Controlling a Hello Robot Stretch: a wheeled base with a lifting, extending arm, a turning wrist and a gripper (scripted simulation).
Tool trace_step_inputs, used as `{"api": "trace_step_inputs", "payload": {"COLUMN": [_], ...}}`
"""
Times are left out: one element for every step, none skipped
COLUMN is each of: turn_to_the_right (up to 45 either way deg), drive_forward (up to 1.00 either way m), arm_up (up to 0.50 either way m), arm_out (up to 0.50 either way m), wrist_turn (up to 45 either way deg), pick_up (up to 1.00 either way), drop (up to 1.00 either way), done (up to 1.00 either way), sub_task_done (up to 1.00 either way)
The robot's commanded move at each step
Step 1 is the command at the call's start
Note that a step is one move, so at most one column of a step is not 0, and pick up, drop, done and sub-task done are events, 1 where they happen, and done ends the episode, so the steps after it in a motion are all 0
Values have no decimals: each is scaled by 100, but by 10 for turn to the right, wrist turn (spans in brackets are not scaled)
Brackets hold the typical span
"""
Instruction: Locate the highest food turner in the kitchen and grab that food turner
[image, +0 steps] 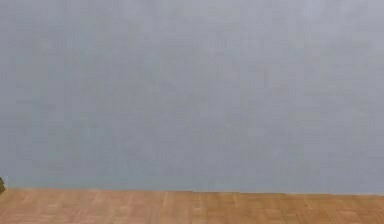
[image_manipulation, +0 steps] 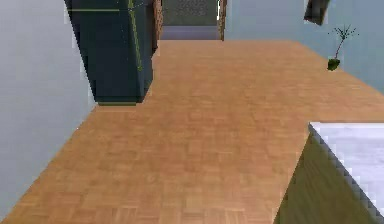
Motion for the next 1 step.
{"api": "trace_step_inputs", "payload": {"turn_to_the_right": [450], "drive_forward": [0], "arm_up": [0], "arm_out": [0], "wrist_turn": [0], "pick_up": [0], "drop": [0], "done": [0], "sub_task_done": [0]}}
